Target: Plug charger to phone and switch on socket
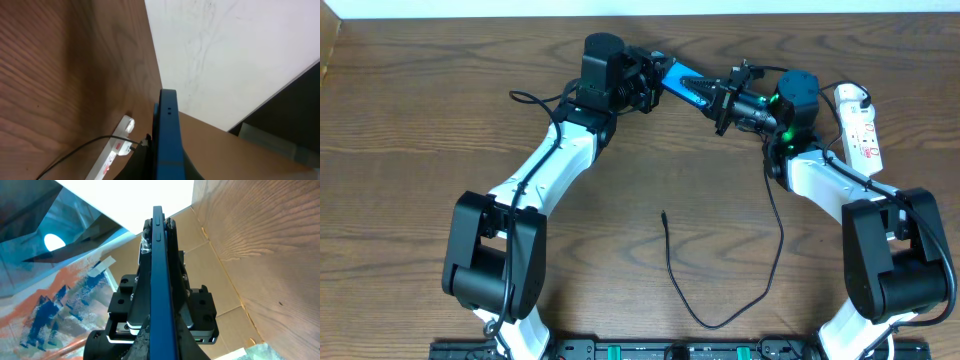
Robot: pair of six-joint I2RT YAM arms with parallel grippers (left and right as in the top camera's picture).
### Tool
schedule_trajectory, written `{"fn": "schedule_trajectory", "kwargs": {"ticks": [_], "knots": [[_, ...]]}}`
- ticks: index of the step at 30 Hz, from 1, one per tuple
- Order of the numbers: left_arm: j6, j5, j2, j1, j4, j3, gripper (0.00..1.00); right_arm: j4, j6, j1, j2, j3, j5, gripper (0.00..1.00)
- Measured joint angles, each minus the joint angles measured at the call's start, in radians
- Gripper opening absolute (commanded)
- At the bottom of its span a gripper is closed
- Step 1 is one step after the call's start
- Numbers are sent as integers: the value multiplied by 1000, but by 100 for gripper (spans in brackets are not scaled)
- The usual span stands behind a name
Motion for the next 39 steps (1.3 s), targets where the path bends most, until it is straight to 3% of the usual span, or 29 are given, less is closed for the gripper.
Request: {"fn": "schedule_trajectory", "kwargs": {"ticks": [3, 4, 5, 6, 7, 17, 23, 30, 35, 39], "knots": [[1, 0, 0, 0, 0, 0, 8, 0, 1, 0, 0, 0, 0, 3], [1, 0, 0, 0, 0, 0, 8, 0, 1, 0, 0, 0, 0, 10], [0, 0, 0, 0, 0, 0, 7, -1, 1, 0, 0, 0, 0, 28], [-1, -1, 0, 0, -1, 0, 7, 0, -2, 0, 0, 0, -1, 52], [-6, -2, 0, 0, 0, 0, 7, 0, -8, 1, 0, 0, -17, 99], [8, -3, 3, 18, -11, 0, 7, 11, -80, -5, 0, 2, -175, 99], [90, 127, 5, 117, -23, 0, 7, 11, -142, -97, 0, 2, -295, 99], [400, 489, 5, 300, -110, 0, 7, 11, -304, -171, 0, 2, -436, 99], [678, 769, 5, 398, -289, -1, 7, 11, -400, -155, 0, 2, -498, 99], [843, 892, 6, 466, -431, -2, 7, 1, -446, -95, 0, 3, -504, 99]]}}
